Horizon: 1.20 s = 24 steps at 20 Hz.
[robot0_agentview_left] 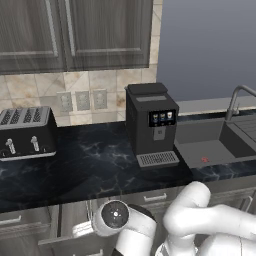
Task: Take the tongs from the drawer on the left and place them on the dining counter next to the tray containing the kebab skewer.
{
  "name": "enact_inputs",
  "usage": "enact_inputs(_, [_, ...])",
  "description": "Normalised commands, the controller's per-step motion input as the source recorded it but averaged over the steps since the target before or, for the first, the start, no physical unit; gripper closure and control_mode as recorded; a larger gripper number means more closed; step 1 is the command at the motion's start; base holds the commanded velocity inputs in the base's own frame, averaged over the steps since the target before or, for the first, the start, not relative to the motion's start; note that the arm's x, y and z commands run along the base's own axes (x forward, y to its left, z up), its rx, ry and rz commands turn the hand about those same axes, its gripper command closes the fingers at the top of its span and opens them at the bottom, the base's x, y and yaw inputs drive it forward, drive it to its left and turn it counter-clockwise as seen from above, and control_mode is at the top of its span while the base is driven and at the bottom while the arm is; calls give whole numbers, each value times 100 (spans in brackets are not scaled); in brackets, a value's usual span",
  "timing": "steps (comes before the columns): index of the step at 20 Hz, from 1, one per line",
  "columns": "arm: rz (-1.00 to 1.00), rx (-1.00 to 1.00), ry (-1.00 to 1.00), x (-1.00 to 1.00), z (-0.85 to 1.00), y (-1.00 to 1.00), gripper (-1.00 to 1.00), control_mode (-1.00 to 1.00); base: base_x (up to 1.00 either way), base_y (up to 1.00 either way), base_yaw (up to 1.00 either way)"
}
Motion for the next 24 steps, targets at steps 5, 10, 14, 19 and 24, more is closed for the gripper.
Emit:
enact_inputs(5, [0, 8, 14, 37, 0, 0, -100, -100, 0, 0, 0])
enact_inputs(10, [0, 3, 21, 42, 0, 0, -100, -100, 0, 0, 0])
enact_inputs(14, [-4, 1, 19, 33, -5, 8, -100, -100, 0, 0, 0])
enact_inputs(19, [-5, 0, 19, 32, -12, 23, -100, -100, 0, 0, 0])
enact_inputs(24, [-2, 0, 21, 34, -11, 29, -100, -100, 0, 0, 0])
